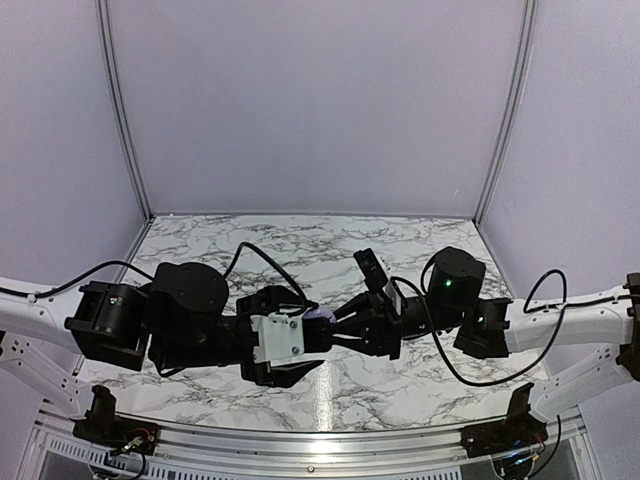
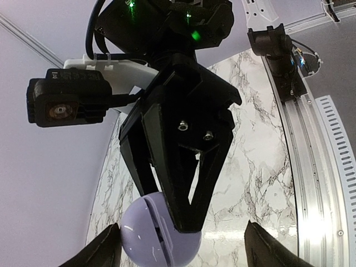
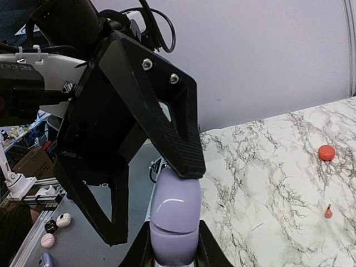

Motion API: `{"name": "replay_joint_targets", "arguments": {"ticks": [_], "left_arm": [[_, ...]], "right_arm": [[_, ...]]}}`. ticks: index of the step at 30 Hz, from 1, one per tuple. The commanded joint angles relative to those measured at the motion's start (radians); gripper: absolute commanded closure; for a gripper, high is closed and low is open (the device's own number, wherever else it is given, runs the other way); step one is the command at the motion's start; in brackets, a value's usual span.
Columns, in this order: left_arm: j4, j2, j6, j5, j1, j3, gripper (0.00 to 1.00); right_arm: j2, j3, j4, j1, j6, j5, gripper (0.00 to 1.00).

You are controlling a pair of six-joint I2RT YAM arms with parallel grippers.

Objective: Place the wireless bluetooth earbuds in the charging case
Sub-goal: Place the charging case with the earbuds at the center of the board.

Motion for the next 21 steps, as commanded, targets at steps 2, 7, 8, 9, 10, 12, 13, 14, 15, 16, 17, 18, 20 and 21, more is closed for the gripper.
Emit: {"name": "replay_joint_targets", "arguments": {"ticks": [2,7,8,9,10,12,13,14,15,16,17,18,20,21], "left_arm": [[0.013,0.017,0.017,0.086,-0.032,0.022,0.26],[-0.004,0.041,0.004,0.108,-0.037,0.013,0.34],[-0.003,0.043,-0.001,0.117,-0.037,0.008,0.35],[-0.003,0.045,-0.004,0.132,-0.037,0.004,0.36],[-0.003,0.046,-0.008,0.142,-0.037,0.002,0.36],[-0.004,0.053,-0.016,0.172,-0.038,0.002,0.37],[-0.006,0.056,-0.014,0.178,-0.039,0.002,0.38],[-0.012,0.061,-0.008,0.179,-0.039,0.002,0.38],[-0.022,0.068,0.0,0.173,-0.039,0.003,0.38],[-0.035,0.075,0.008,0.161,-0.04,0.006,0.39],[-0.046,0.08,0.011,0.142,-0.04,0.01,0.39],[-0.051,0.083,0.006,0.114,-0.039,0.014,0.38],[-0.04,0.065,-0.028,0.084,-0.009,0.016,0.29],[-0.025,0.048,-0.06,0.085,0.016,0.013,0.24]], "right_arm": [[0.009,0.039,0.02,-0.021,0.081,0.07,1.0],[0.011,0.042,0.053,-0.03,0.126,0.069,1.0],[0.009,0.043,0.06,-0.033,0.134,0.069,1.0],[0.007,0.044,0.063,-0.035,0.138,0.07,1.0],[0.007,0.046,0.064,-0.038,0.142,0.075,1.0],[0.009,0.051,0.075,-0.044,0.157,0.078,1.0],[0.011,0.054,0.084,-0.048,0.164,0.074,1.0],[0.016,0.058,0.088,-0.054,0.17,0.073,1.0],[0.019,0.065,0.089,-0.06,0.175,0.073,1.0],[0.024,0.072,0.09,-0.065,0.179,0.072,1.0],[0.027,0.076,0.09,-0.069,0.183,0.072,1.0],[0.031,0.077,0.088,-0.074,0.181,0.072,1.0],[0.033,0.075,0.074,-0.082,0.167,0.079,1.0],[0.033,0.071,0.07,-0.09,0.163,0.083,1.0]]}}
